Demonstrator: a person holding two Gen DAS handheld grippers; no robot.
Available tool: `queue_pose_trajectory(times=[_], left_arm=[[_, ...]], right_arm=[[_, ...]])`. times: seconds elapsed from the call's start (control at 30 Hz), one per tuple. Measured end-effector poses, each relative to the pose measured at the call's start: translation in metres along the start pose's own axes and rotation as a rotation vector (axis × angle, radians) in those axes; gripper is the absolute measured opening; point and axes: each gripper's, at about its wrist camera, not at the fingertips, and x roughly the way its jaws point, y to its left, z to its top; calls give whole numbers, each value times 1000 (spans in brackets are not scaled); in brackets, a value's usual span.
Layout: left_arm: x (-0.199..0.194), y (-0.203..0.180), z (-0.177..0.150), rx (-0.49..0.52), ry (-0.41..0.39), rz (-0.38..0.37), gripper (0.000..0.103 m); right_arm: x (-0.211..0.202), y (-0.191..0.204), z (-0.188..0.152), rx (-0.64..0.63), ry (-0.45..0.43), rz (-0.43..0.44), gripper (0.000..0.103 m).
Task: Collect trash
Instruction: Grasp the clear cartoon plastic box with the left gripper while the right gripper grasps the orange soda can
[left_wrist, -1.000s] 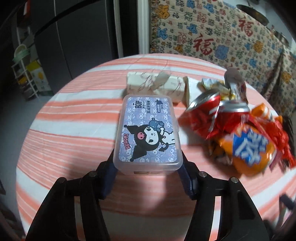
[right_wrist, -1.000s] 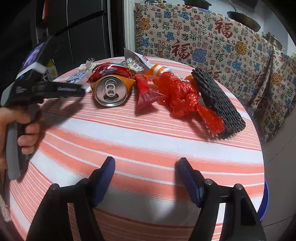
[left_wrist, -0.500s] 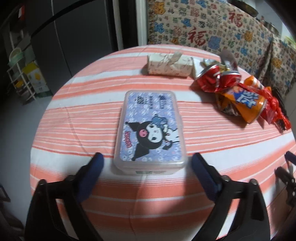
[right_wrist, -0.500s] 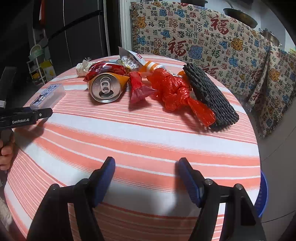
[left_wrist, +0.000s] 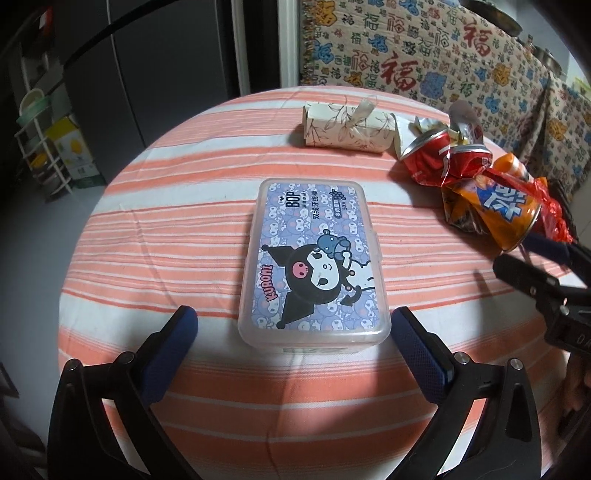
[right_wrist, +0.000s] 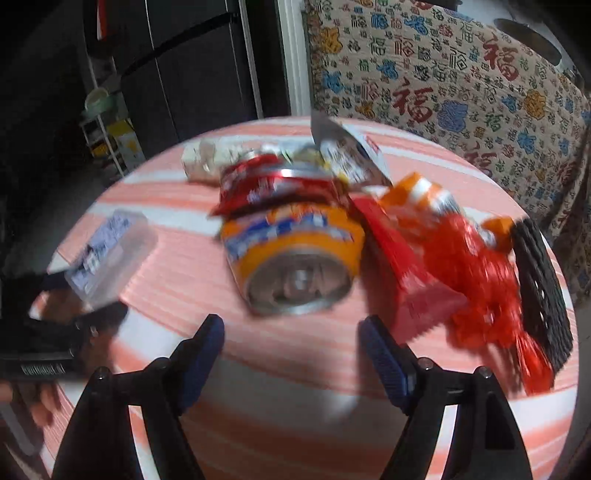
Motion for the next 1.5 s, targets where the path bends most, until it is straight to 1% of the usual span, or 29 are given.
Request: queue_pose_trajectory(times=[0.03, 0.1, 0.2, 0.23, 0.27, 0.3, 0.37, 0.4, 0.47, 0.5, 0.6, 0.73, 0.77, 0.83, 0.93, 1.03, 1.13, 1.33, 1.37, 1.4, 1.43, 1.47, 1.5], left_arm=[[0, 0, 0, -1, 0, -1, 103], [0, 0, 0, 0, 0, 0, 103], [0, -1, 0, 1, 1, 0, 103], [0, -1, 0, 1, 1, 0, 103], [-1, -1, 0, 4, 1, -2, 103], [-1, 0, 0, 8, 2, -6, 103], [-1, 0, -1, 18, 3, -14, 103], [-2, 1, -1, 22, 3, -16, 103], [-3, 1, -2, 24, 3, -16, 103], [-3, 1, -2, 23, 1, -11, 103], [-3, 1, -3, 24, 1, -13, 103], [-3, 3, -2, 33, 3, -26, 103], [-3, 3, -2, 34, 3, -27, 103], [-3, 3, -2, 35, 3, -26, 103], [-3, 3, -2, 35, 3, -27, 103], [-4, 3, -2, 37, 4, -28, 103], [-5, 4, -2, 28, -4, -31, 102], [-13, 5, 3, 32, -54, -48, 102], [-13, 5, 5, 30, -57, -46, 99], [-13, 6, 5, 24, -61, -48, 92], [-12, 8, 6, 20, -57, -57, 71], [-10, 9, 7, 15, -44, -80, 62], [-11, 10, 5, 10, -43, -88, 62]], right_arm=[[0, 2, 2, -10, -13, 1, 80], [1, 6, 7, -30, -43, -26, 80], [7, 7, 17, -9, -55, -58, 80], [10, 4, 19, 7, -50, -51, 78], [12, 1, 20, 34, -50, -30, 74], [11, -2, 20, 66, -56, -21, 74], [7, 0, 16, 71, -51, -23, 74], [3, 5, 10, 53, -43, -12, 74], [-7, 13, -4, 5, -26, 1, 73], [-17, 18, -16, -29, -31, -3, 72], [-33, 14, -38, -35, -11, -2, 72], [-42, 6, -41, 4, -23, -14, 72], [-40, 3, -40, 13, -8, -17, 75], [-36, 0, -42, 20, 26, -27, 75], [-39, -2, -47, 7, 35, -25, 76], [-43, -5, -47, 13, 26, -34, 76], [-44, -7, -41, 44, 0, -42, 79], [-42, 4, -20, 72, -53, -56, 81], [-41, 4, -17, 73, -55, -59, 81], [-38, 5, -13, 79, -54, -54, 80], [-37, 6, -13, 88, -54, -49, 75], [-36, 4, -12, 114, -59, -49, 69], [-35, 3, -12, 131, -51, -47, 69]])
